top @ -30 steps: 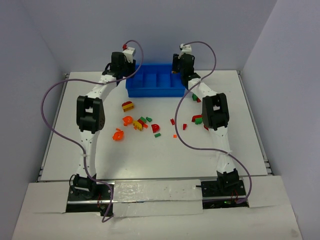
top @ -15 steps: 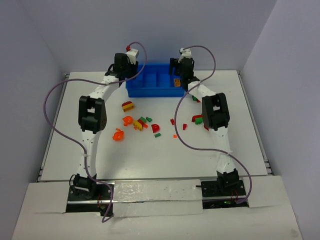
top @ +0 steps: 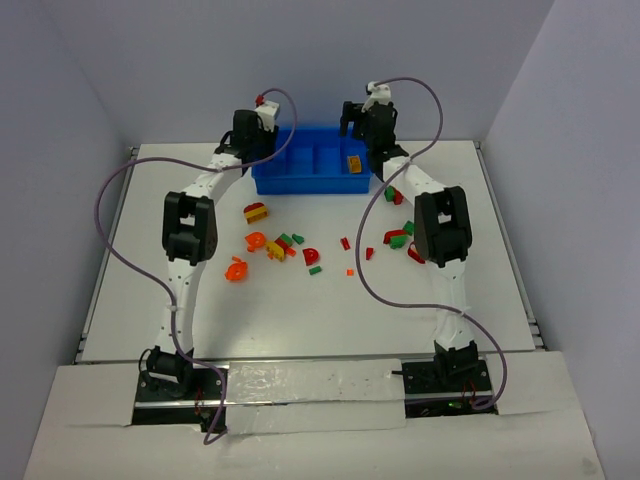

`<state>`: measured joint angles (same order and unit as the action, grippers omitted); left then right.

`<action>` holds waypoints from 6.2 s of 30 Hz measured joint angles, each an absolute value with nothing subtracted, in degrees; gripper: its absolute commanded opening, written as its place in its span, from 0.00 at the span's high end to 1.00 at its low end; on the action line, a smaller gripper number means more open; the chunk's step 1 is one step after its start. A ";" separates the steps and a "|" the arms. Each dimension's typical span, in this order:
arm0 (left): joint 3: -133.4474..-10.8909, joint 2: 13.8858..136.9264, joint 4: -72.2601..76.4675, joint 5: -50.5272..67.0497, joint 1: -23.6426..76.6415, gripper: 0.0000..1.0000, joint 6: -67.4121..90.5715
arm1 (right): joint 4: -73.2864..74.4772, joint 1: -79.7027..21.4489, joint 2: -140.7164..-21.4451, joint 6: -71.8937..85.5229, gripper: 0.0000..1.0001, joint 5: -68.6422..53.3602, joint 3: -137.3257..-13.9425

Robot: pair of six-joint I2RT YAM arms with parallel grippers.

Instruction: Sort the legos into containers by color

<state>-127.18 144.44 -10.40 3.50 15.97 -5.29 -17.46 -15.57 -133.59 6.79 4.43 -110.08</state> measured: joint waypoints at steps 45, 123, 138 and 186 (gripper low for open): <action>-82.84 91.19 -19.29 20.07 14.26 0.15 -6.53 | 32.16 3.52 -88.47 -21.13 0.14 -22.05 -77.03; -77.44 92.48 -18.59 25.27 5.26 0.20 2.86 | 35.11 -14.42 -115.57 -24.69 1.00 -21.97 -118.10; -73.92 90.32 -13.79 27.09 1.76 0.20 8.64 | -2.10 -32.99 -136.96 -0.95 1.00 -10.72 -120.82; -58.35 82.38 -19.09 21.77 18.40 0.19 -3.71 | -9.38 -17.91 -108.29 9.56 0.04 -9.08 -97.54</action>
